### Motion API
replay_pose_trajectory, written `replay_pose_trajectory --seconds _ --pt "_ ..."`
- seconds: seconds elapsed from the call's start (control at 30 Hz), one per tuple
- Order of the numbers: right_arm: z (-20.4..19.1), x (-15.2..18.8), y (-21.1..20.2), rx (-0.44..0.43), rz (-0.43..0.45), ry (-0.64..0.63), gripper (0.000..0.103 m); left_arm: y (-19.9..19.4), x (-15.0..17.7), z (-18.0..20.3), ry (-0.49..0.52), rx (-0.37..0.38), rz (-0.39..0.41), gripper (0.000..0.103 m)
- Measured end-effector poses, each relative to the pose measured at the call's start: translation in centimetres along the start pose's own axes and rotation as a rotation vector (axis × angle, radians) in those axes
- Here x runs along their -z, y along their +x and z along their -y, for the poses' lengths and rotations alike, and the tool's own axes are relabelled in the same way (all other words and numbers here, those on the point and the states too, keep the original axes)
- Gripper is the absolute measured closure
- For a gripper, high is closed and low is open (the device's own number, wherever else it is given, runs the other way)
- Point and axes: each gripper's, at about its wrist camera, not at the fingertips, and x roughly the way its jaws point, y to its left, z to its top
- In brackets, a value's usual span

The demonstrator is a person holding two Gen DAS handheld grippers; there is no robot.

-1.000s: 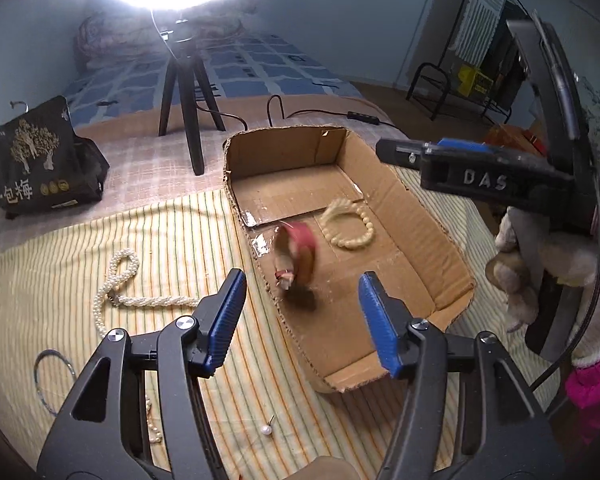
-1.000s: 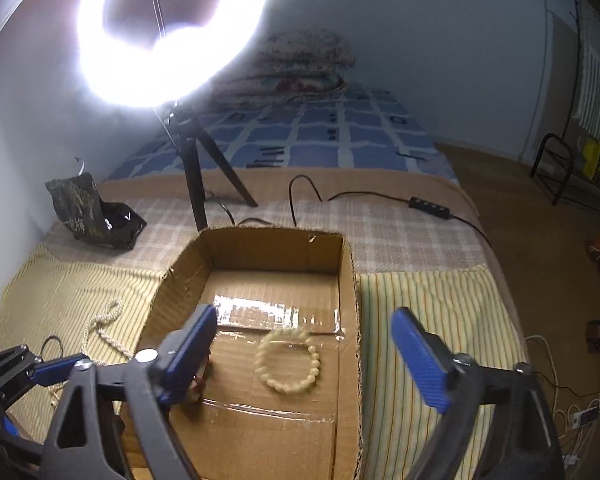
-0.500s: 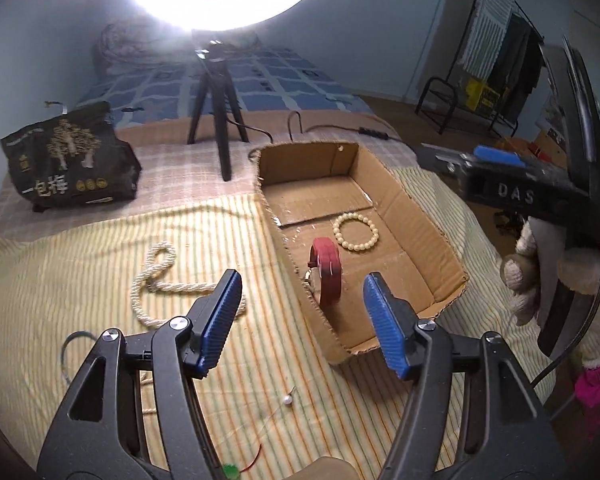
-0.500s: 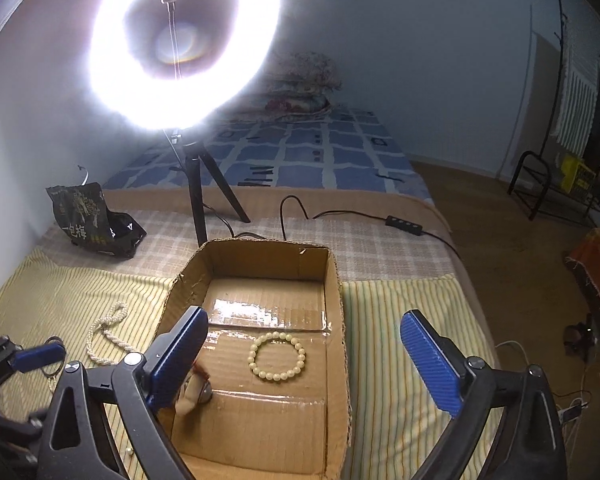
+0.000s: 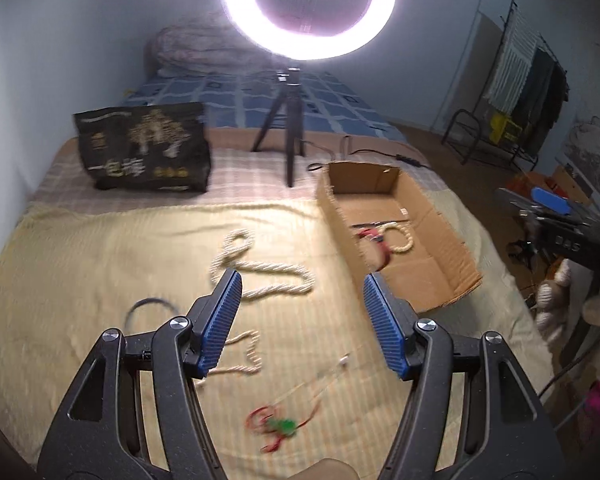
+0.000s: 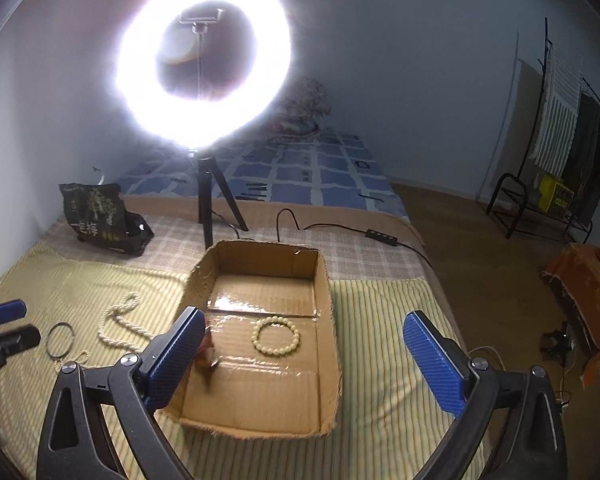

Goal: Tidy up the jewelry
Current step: 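Withdraw both tools from the box toward the black bangle and jade pendant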

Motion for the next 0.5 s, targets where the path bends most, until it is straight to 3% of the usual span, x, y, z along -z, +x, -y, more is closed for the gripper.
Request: replay_pose_trajectory --seconds 0.27,0.5 --pt "-2.1 2.9 -3.1 -0.070 0.034 -0.015 0.000 -2.0 3.2 -6.0 -0.060 -0.073 -0.025 0.038" --pt "-5.9 5.9 -3.6 -0.186 -0.031 -0.122 0.000 -2.4 6.3 -11.2 -0.138 -0.180 -0.073 0.038"
